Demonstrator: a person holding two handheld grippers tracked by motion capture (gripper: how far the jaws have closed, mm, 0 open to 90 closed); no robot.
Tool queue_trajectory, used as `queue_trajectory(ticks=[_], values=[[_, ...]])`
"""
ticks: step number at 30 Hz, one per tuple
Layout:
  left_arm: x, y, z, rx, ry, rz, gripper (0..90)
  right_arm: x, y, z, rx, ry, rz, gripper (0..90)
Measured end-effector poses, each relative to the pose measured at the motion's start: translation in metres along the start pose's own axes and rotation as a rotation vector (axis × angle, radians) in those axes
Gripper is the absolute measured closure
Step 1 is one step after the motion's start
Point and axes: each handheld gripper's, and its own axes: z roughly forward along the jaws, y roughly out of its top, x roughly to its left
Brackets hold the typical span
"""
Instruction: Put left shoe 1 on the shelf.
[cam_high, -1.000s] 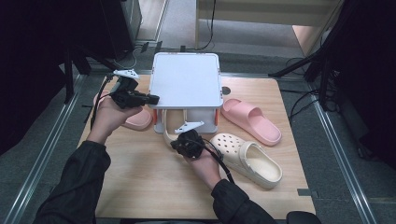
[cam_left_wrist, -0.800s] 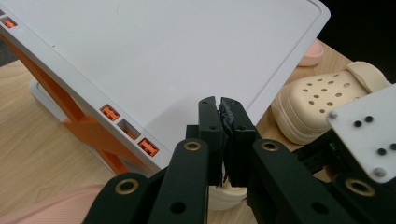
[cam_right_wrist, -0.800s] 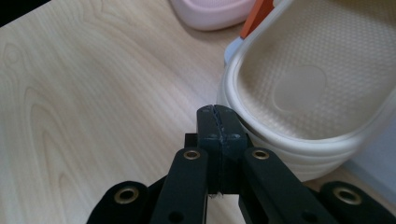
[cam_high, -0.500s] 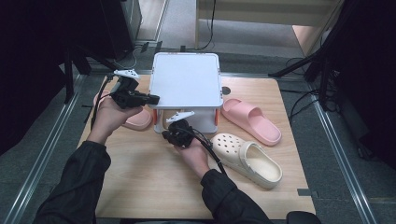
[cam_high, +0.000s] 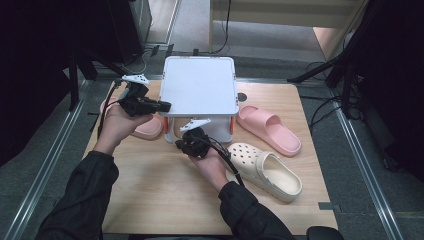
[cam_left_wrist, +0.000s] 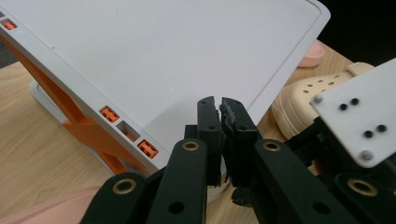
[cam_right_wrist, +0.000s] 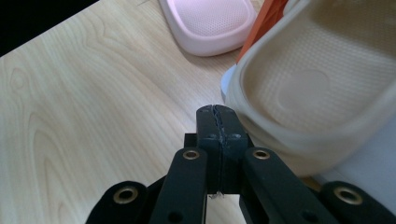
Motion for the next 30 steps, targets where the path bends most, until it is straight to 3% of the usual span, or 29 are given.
queue_trajectory(ticks=[5, 13, 17, 20, 22, 26, 30], values=[[0.000, 0.000, 0.001, -0.005, -0.002, -0.006, 86.4, -0.001, -0.003, -0.017, -0.005, -0.002, -0.016, 90.0], [-0.001, 0.000, 0.001, -0.004, 0.005, -0.004, 86.1, -0.003, -0.018, -0.036, -0.006, 0.004, 0.000, 88.9], [-0.001, 0.001, 0.000, -0.001, 0.000, -0.027, 82.7, -0.002, -0.024, -0.052, -0.017, 0.022, -0.001, 86.4], [-0.004, 0.002, -0.001, 0.011, -0.004, -0.042, 75.9, -0.002, -0.029, -0.067, -0.025, 0.036, -0.001, 77.1], [-0.008, 0.004, -0.003, 0.032, -0.003, -0.050, 66.0, -0.002, -0.033, -0.077, -0.035, 0.039, -0.011, 71.5], [-0.021, 0.007, -0.004, 0.027, -0.021, -0.035, 47.3, -0.005, -0.042, -0.093, -0.056, 0.073, -0.013, 62.9], [-0.032, 0.005, -0.007, 0.007, -0.046, -0.017, 40.5, -0.007, -0.047, -0.104, -0.066, 0.086, -0.025, 57.3]])
